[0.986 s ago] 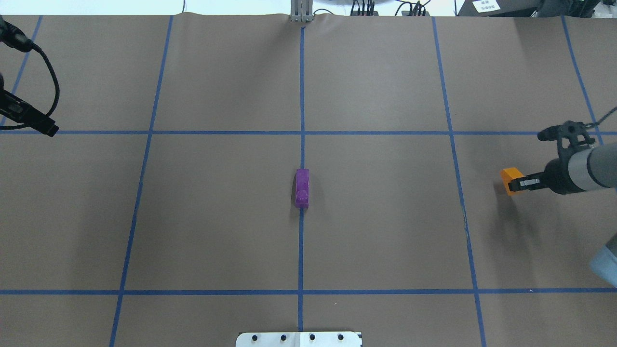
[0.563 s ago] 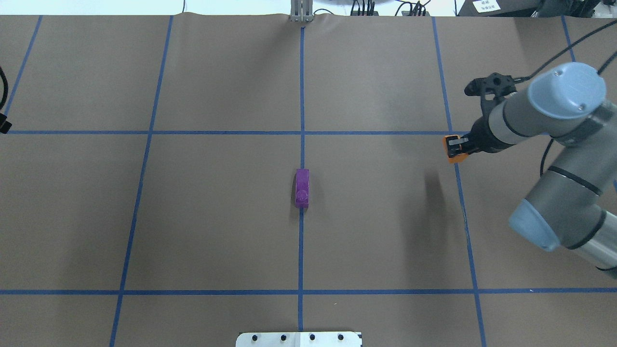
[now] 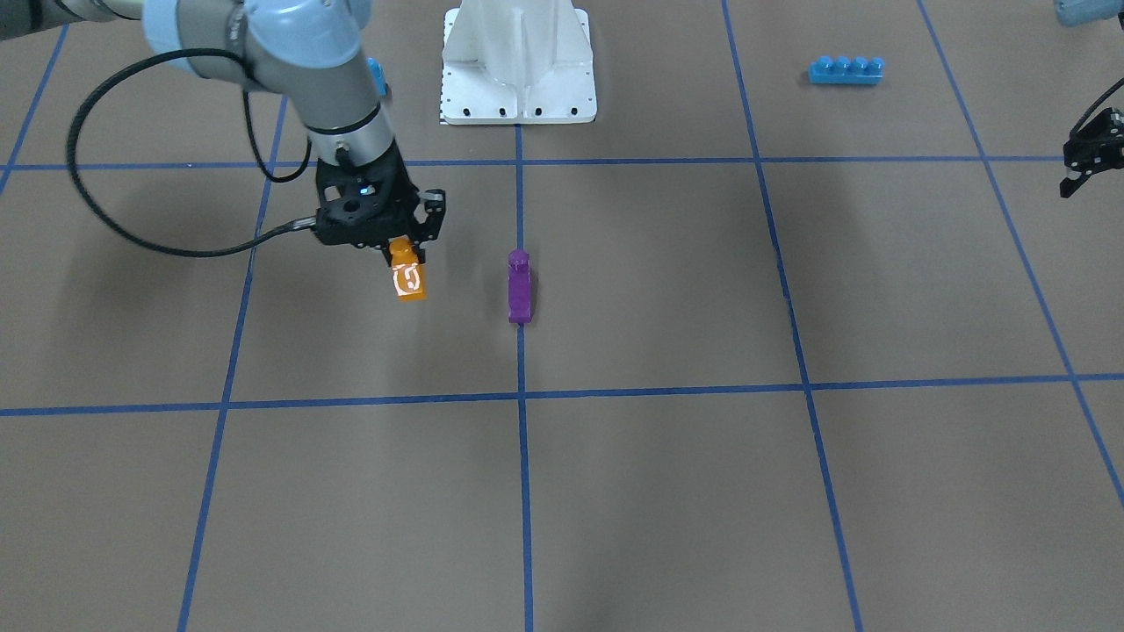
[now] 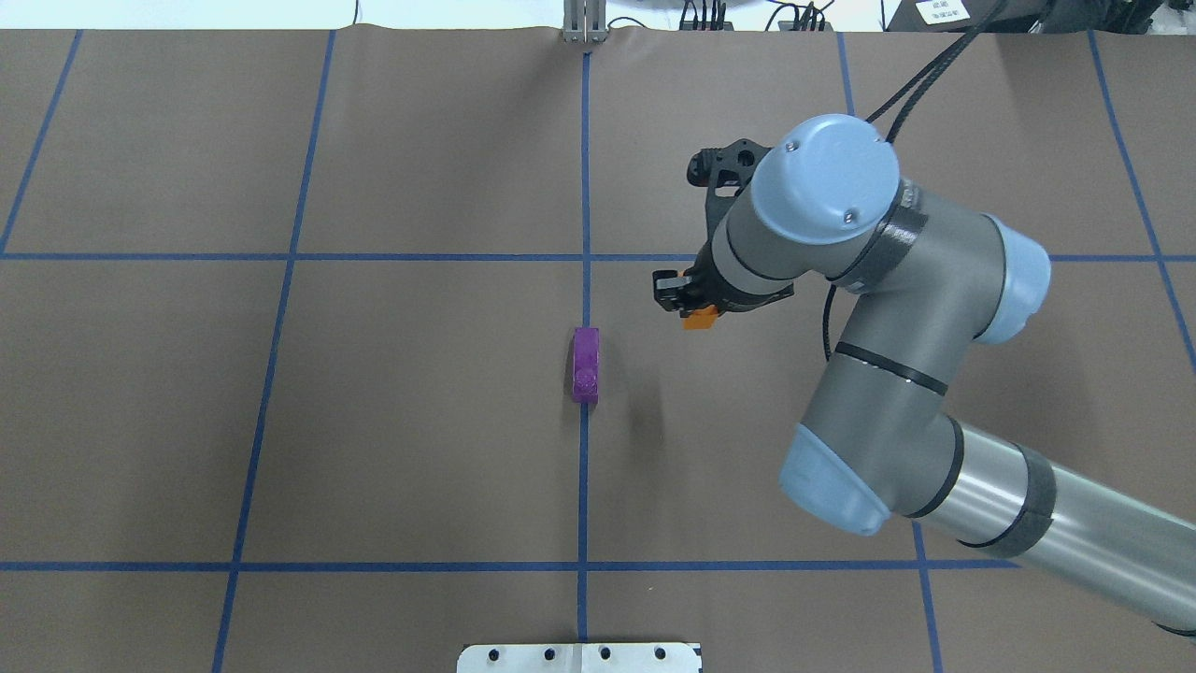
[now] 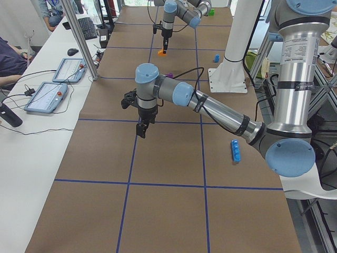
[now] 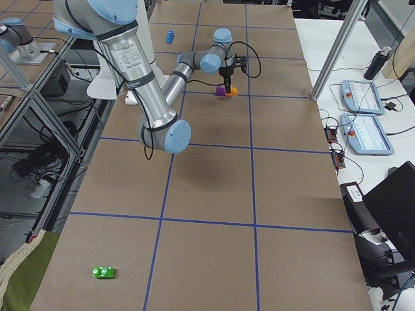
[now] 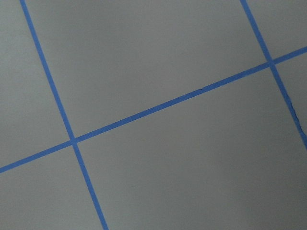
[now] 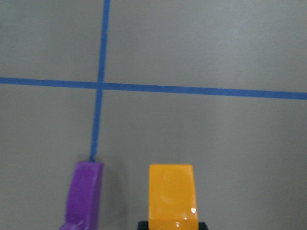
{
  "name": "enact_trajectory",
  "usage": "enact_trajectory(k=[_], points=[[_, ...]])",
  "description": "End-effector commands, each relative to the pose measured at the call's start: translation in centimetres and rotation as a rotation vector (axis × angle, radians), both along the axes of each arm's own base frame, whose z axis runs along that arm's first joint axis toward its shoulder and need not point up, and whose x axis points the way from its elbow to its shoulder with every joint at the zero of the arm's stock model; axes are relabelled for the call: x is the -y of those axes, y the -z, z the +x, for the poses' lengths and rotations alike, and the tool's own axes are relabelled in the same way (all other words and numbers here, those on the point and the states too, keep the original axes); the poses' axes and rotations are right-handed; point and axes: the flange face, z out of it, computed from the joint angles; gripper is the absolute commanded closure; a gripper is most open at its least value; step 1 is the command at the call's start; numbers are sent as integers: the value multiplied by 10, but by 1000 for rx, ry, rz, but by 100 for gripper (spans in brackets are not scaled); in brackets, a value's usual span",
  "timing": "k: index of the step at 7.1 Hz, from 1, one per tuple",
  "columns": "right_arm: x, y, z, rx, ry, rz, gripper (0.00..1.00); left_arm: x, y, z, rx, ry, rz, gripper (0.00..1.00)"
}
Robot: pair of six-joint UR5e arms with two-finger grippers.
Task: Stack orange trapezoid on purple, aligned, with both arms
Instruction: 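Carry the orange block with the right gripper over the purple block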
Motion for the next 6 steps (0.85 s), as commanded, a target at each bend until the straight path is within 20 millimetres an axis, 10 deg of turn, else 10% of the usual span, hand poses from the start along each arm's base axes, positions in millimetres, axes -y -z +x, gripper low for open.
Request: enact_trajectory(k=[1,6], points=[[-17,49,-69,26,-17,-70,100,-9,-13,-11,3,8,-16,0],[-22,27,-123,-68,-14,-90,100,-12,-16,-12,4,9,-23,0]])
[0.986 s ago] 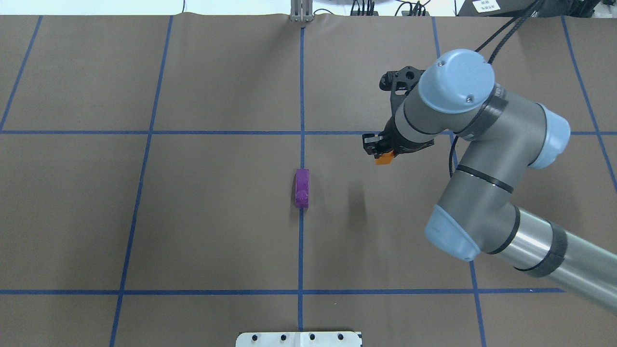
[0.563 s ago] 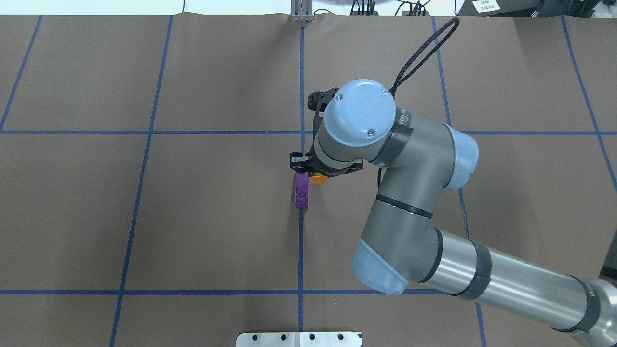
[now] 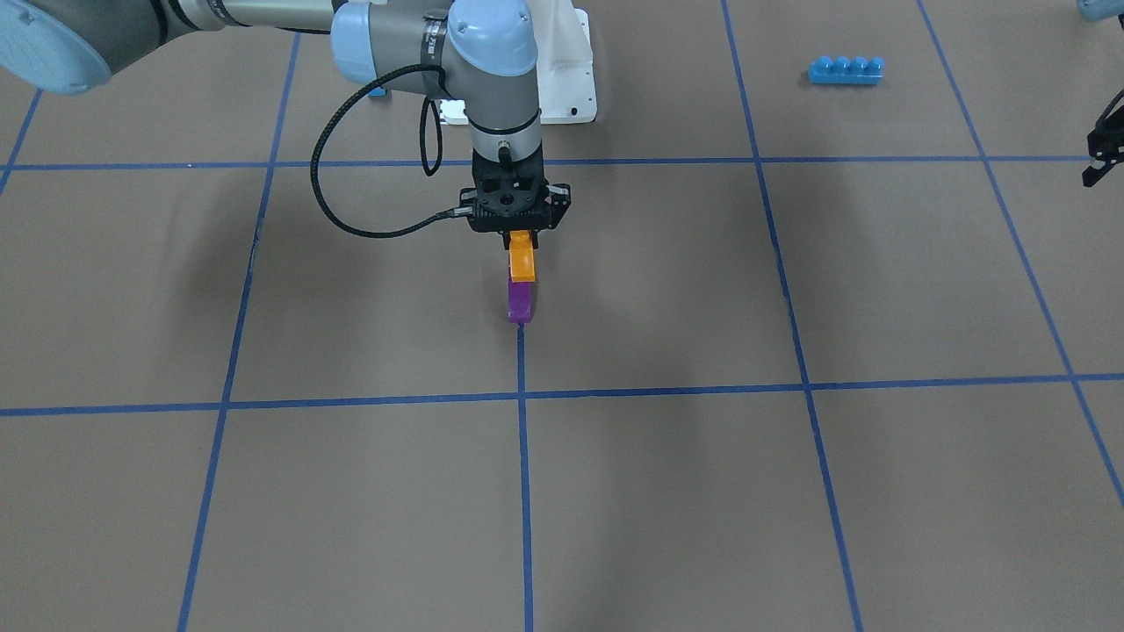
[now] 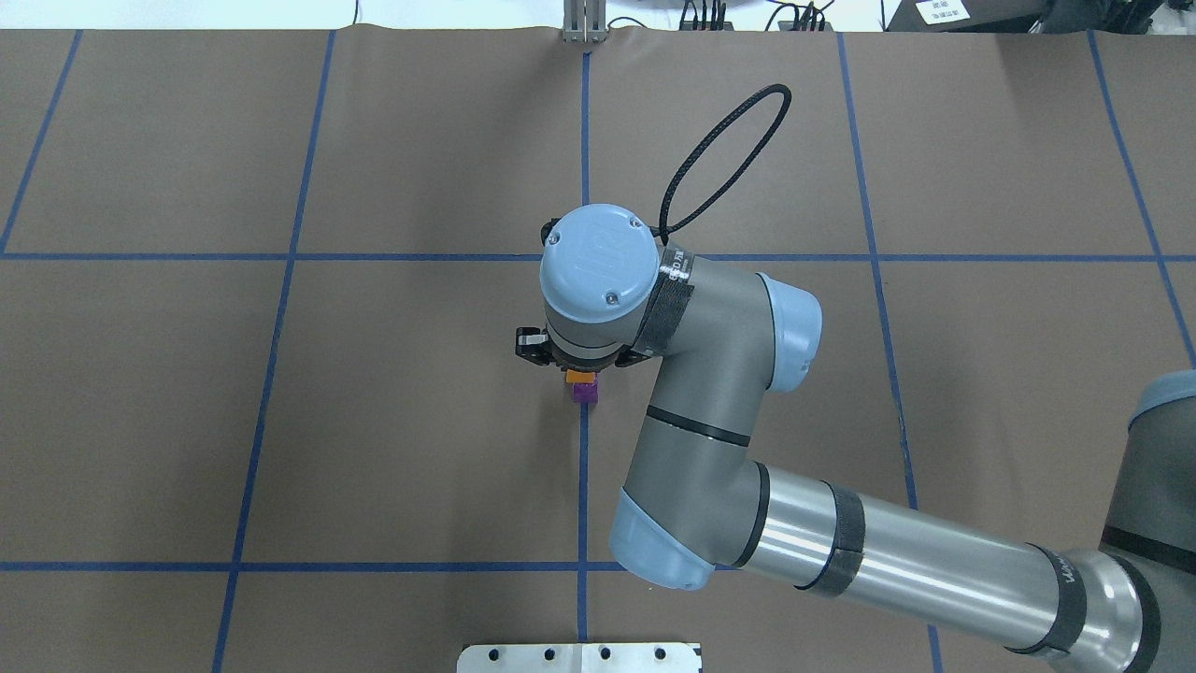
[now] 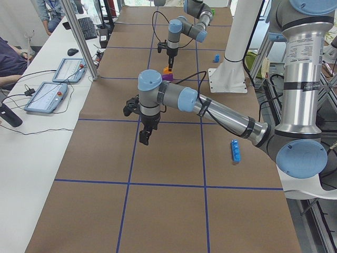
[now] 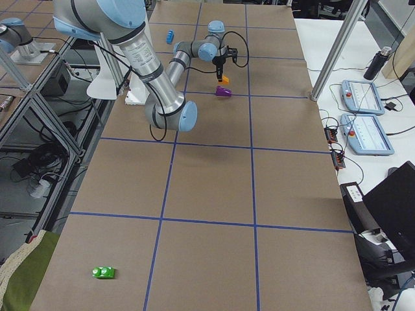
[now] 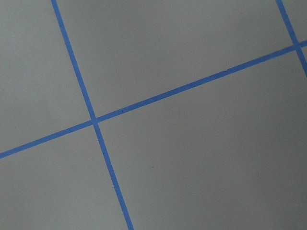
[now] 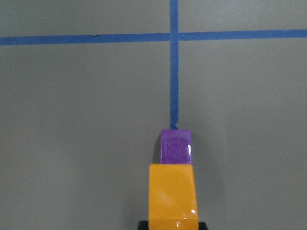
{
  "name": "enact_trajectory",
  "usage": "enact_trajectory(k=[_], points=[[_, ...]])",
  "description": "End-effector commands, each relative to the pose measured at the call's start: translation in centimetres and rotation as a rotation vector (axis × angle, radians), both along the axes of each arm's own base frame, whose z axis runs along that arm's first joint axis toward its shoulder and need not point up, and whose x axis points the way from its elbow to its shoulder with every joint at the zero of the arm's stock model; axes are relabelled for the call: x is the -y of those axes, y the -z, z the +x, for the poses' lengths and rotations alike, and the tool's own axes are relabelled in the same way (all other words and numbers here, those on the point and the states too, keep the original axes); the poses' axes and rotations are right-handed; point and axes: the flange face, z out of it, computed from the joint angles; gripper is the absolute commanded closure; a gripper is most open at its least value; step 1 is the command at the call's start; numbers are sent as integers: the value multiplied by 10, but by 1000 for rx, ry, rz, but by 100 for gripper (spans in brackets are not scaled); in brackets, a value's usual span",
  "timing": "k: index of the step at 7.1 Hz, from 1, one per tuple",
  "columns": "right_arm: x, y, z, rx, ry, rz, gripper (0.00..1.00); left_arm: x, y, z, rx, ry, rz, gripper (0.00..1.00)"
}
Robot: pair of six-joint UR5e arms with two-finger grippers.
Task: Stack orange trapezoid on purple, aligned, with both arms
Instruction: 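Align and lower the orange block onto the purple block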
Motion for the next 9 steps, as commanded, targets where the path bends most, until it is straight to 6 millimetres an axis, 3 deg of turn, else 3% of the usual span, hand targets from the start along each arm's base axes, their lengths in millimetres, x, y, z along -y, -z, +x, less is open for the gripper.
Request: enact_trajectory(k=[1,9], points=[[2,-13,-10,-36,0,-11,100,0,0,0,0,0,0,0],[-8,-12,-18,-51,35,30,100,1,0,1,0,-1,0,0]])
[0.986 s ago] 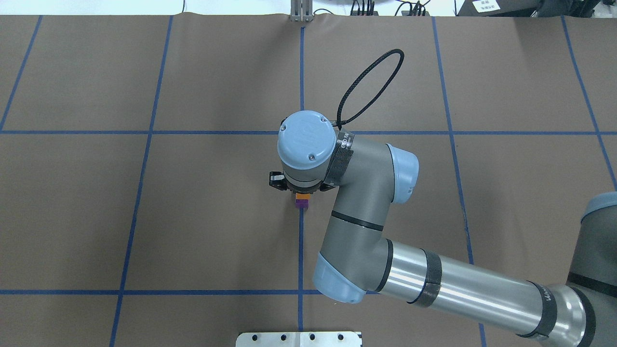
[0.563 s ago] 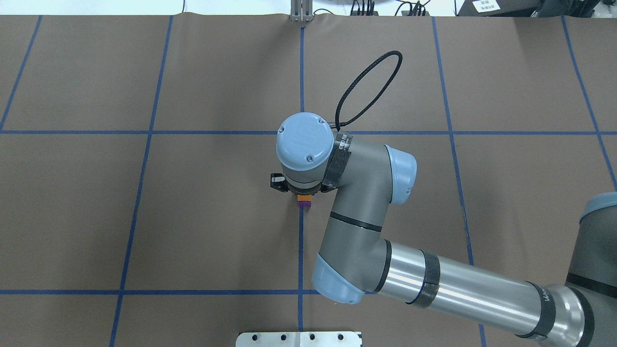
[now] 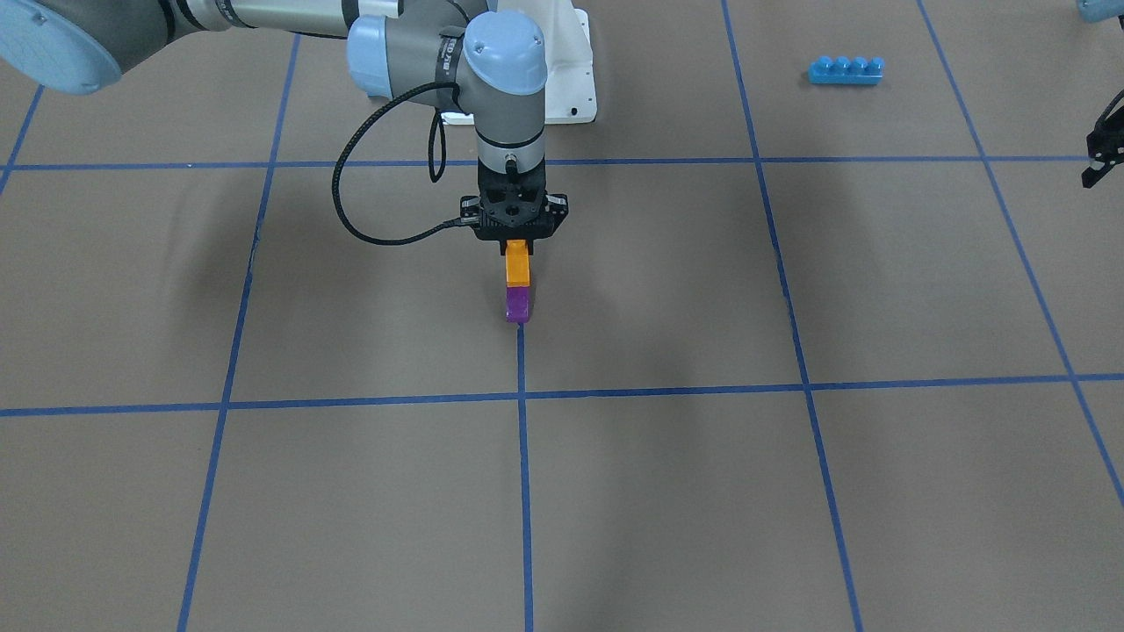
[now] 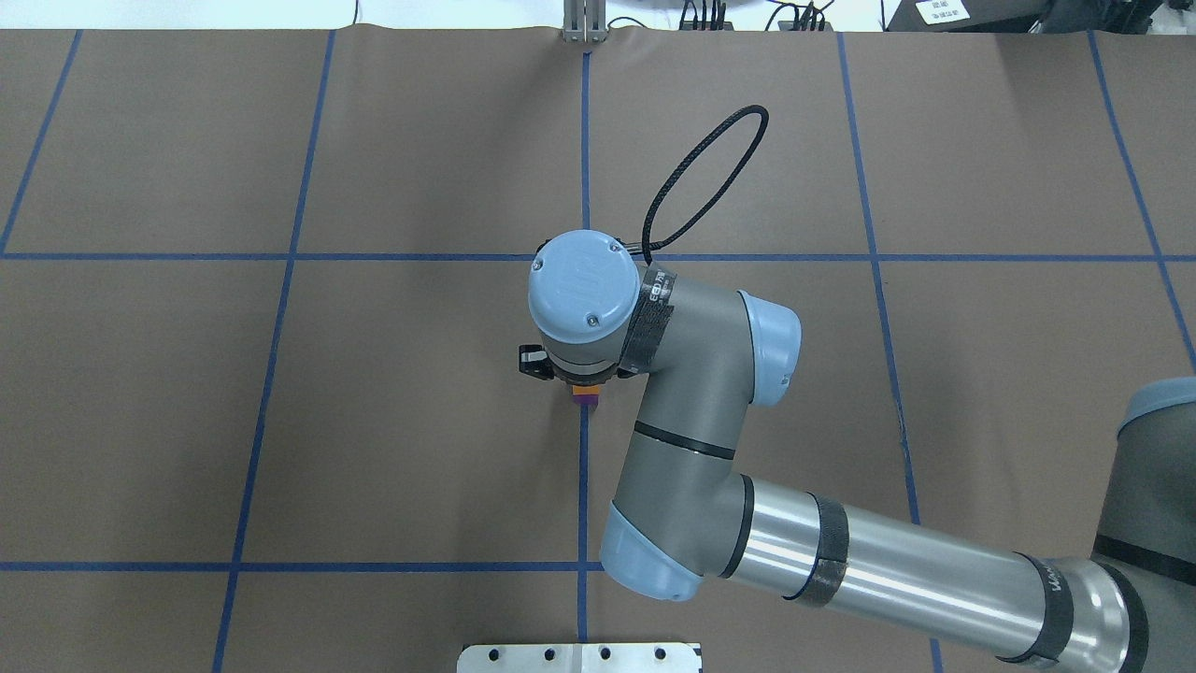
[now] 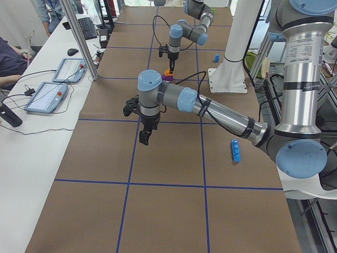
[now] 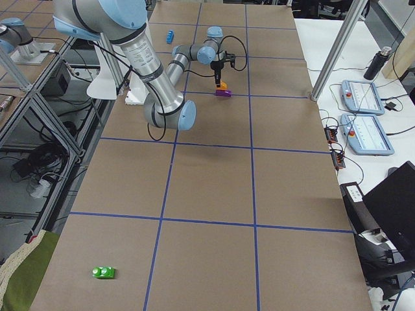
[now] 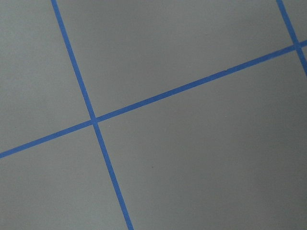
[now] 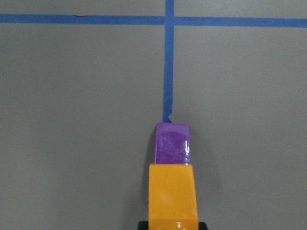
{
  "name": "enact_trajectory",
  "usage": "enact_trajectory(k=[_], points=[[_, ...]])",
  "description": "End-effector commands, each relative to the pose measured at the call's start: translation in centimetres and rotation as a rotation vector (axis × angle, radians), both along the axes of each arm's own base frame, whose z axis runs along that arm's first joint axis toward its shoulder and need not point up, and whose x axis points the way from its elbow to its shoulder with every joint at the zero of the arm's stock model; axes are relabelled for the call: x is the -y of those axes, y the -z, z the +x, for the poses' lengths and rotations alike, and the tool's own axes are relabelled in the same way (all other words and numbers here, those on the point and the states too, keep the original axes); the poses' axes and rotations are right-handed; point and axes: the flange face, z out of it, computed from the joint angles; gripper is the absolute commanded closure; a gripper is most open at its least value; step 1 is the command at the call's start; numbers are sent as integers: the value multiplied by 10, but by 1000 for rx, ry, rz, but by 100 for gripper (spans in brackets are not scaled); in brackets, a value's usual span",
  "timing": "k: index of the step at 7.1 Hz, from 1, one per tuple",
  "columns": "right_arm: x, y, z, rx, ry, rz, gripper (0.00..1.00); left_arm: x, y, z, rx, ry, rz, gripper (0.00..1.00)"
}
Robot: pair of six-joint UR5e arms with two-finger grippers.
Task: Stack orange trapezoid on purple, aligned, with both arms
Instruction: 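Align and lower the orange block onto the purple block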
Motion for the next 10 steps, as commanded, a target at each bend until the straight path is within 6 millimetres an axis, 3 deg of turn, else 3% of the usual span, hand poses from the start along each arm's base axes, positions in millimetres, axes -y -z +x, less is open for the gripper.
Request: enact_trajectory(k=[1,5,6,7,9,10], points=[[-2,-3,-2,-5,8,4,100,0,0,0,0,0,0,0],[-3,-9,-8,-16,0,-13,100,0,0,0,0,0,0,0],[-3,-9,-9,-16,1,-12,75,0,0,0,0,0,0,0],[-3,-5,-7,-10,-4,-3,1,0,0,0,0,0,0,0],[-4,0,-3,-2,2,10,0,0,-1,0,0,0,-1,0],[-2,10,8,21,-1,21,0,0,-3,0,1,1,-8,0]])
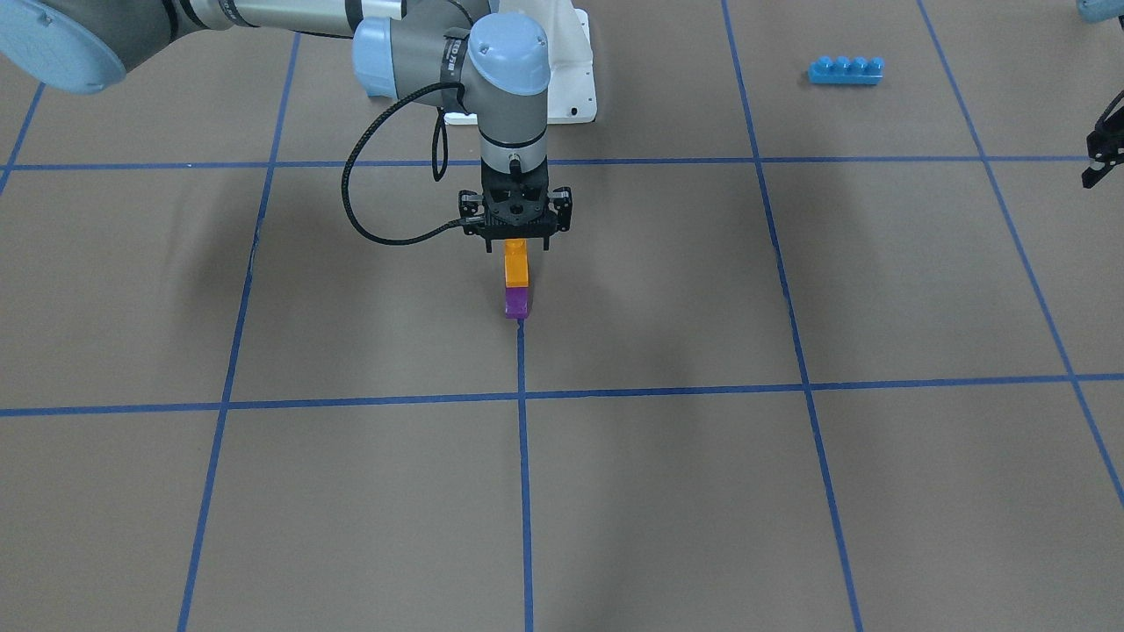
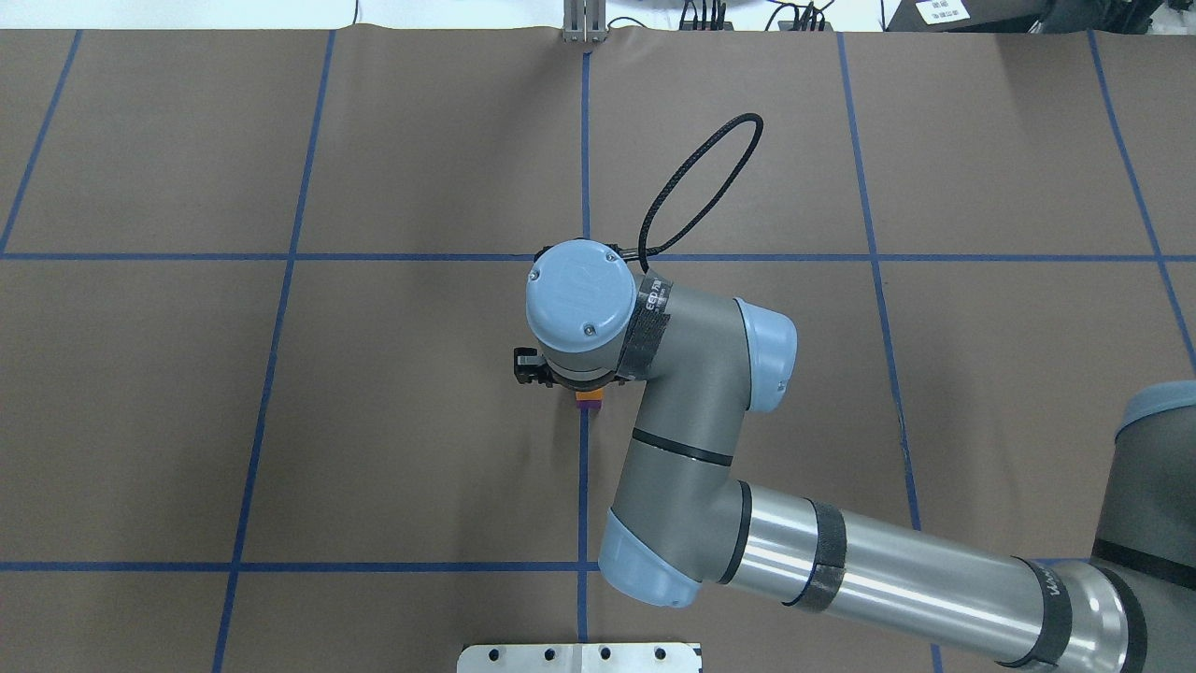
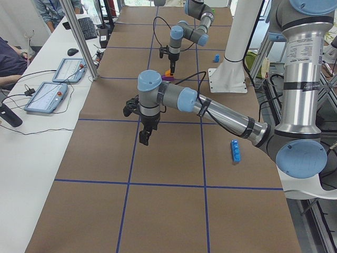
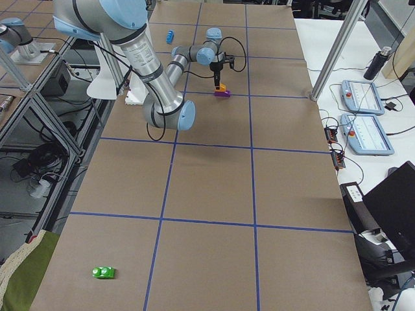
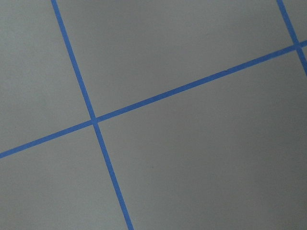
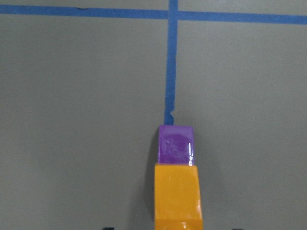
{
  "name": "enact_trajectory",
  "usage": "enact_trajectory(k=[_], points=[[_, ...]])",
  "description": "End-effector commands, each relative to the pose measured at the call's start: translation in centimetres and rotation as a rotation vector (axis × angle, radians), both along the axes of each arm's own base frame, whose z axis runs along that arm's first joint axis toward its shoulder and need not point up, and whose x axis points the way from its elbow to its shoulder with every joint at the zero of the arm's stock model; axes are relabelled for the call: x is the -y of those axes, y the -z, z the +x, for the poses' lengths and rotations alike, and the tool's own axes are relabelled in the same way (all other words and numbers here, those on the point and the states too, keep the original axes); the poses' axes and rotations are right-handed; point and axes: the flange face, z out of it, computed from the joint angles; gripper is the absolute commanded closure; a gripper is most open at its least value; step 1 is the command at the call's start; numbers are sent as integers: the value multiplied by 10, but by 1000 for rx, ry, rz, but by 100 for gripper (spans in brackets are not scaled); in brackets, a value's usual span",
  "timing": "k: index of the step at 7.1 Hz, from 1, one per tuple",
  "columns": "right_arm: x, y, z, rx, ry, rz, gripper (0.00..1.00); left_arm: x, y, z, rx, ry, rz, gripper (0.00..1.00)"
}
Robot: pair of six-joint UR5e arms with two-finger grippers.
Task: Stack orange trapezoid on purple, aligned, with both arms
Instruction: 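Open the right gripper and lift it away from the stack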
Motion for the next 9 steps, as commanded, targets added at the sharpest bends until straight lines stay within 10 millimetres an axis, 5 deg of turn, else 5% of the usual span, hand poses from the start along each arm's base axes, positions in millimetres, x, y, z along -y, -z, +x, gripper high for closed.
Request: enact_trajectory(k=[1,3,4,6,7,9], points=[[17,19,35,50,-18,7,0,-1,-5,0,3,1,-10,0],[72,18,109,47,3,-1,0,-17,-42,-4,16,3,-79,0],[94,-9,171,45,35,21,0,-16,-43,-22,19,55,-75,0],[139,-104,317,13,141,108,0,-12,-89,-51,19,56,-91,0],[158,-150,380,-13,174,135,0,-21,-119,-91,10,32,-59,0],[158,-251,495,-35,227,135,0,-48,-136,-113,-143,77,-90,0]])
